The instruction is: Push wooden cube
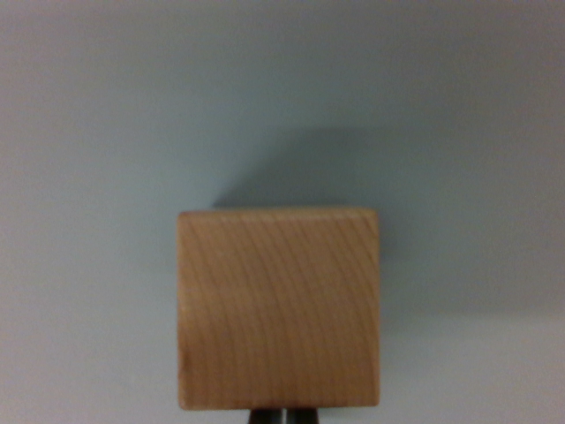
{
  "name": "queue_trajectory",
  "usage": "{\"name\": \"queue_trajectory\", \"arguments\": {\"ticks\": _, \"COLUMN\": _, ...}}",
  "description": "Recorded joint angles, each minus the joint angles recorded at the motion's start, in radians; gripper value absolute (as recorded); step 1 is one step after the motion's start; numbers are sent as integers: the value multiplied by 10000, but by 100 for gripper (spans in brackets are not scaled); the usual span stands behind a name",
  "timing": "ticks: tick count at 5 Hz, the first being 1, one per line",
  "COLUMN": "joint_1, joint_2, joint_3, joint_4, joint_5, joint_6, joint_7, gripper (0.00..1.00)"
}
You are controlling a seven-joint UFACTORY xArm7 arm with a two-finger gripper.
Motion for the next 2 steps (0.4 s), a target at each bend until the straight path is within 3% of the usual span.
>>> {"name": "queue_trajectory", "arguments": {"ticks": 1, "joint_1": 1, "joint_2": 184, "joint_3": 7, "joint_4": 295, "joint_5": 9, "joint_6": 111, "joint_7": 8, "gripper": 100}}
{"name": "queue_trajectory", "arguments": {"ticks": 2, "joint_1": 1, "joint_2": 184, "joint_3": 7, "joint_4": 295, "joint_5": 9, "joint_6": 111, "joint_7": 8, "gripper": 100}}
